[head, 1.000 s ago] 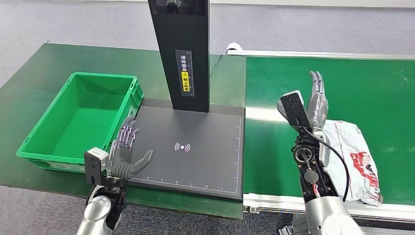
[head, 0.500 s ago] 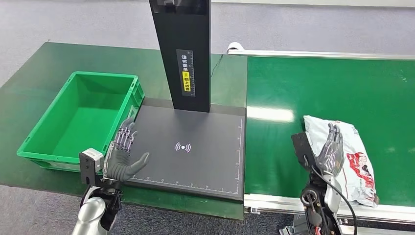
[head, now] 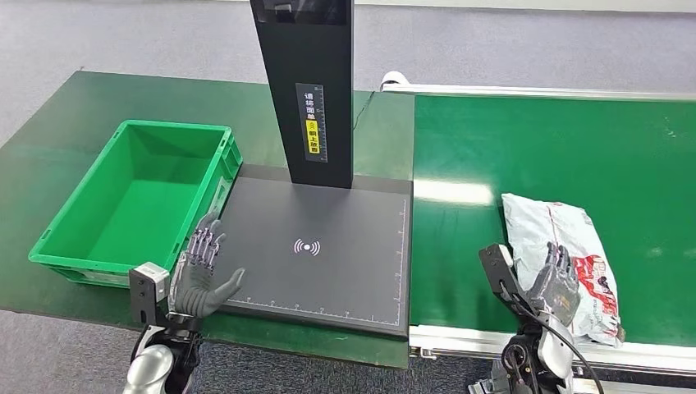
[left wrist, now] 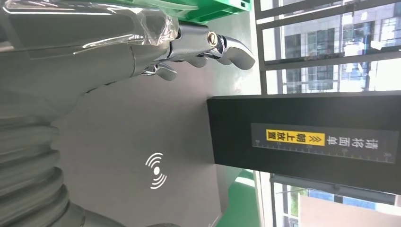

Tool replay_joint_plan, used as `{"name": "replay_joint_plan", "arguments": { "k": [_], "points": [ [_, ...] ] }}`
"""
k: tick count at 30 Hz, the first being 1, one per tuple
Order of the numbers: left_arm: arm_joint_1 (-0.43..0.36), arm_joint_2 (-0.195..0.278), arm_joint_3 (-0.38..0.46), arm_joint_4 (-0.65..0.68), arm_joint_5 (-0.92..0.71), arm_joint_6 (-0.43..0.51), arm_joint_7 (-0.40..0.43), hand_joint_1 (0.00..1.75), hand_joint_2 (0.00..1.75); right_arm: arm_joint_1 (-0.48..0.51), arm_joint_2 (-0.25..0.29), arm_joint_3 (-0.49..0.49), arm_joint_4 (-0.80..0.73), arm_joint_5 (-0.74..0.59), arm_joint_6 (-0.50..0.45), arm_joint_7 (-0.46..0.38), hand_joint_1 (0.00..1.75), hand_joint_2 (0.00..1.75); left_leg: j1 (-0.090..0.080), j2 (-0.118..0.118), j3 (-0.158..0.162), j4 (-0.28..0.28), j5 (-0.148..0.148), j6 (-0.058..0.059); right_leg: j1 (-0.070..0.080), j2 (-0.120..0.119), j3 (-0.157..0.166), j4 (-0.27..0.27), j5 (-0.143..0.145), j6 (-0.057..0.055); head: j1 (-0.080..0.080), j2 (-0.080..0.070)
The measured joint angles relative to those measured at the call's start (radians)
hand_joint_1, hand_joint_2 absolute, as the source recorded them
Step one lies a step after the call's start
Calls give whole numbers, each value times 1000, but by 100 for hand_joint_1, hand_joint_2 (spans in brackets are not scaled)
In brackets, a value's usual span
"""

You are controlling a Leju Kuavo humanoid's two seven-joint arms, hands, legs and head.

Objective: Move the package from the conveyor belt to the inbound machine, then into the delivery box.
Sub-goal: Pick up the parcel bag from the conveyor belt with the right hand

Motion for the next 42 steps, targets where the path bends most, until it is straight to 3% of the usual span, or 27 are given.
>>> {"name": "replay_joint_plan", "arguments": {
  "k": [7, 16, 17, 20, 21, 22, 42],
  "points": [
    [7, 0, 2, 0, 3, -7, 5, 0, 175, 21, -5, -7, 5, 65, 123, 41, 0, 175, 0, 0, 0, 0, 0, 0, 0, 0, 0, 0, 0, 0, 0, 0],
    [21, -1, 12, 0, 1, -8, 25, 0, 175, 10, -6, 23, 32, 183, 201, 150, 2, 175, 0, 0, 0, 0, 0, 0, 0, 0, 0, 0, 0, 0, 0, 0],
    [23, -1, 13, 0, 1, -7, 26, 0, 175, 8, -6, 26, 37, 186, 209, 150, 17, 175, 0, 0, 0, 0, 0, 0, 0, 0, 0, 0, 0, 0, 0, 0],
    [32, -2, 16, 0, -3, -4, 29, 0, 175, 3, -7, 34, 54, 184, 228, 140, 140, 175, 0, 0, 0, 0, 0, 0, 0, 0, 0, 0, 0, 0, 0, 0],
    [35, -2, 16, 0, -5, -4, 30, 0, 175, 3, -7, 37, 60, 182, 232, 136, 169, 175, 0, 0, 0, 0, 0, 0, 0, 0, 0, 0, 0, 0, 0, 0],
    [37, -3, 16, 0, -7, -4, 31, 0, 175, 2, -7, 40, 64, 181, 235, 134, 175, 175, 0, 0, 0, 0, 0, 0, 0, 0, 0, 0, 0, 0, 0, 0],
    [110, -19, 44, -49, -10, -11, 32, 0, 175, -8, -9, 80, 30, 108, 197, 99, 175, 175, 0, 0, 0, 0, 0, 0, 0, 0, 1, 0, 0, 0, 0, 0]
  ]
}}
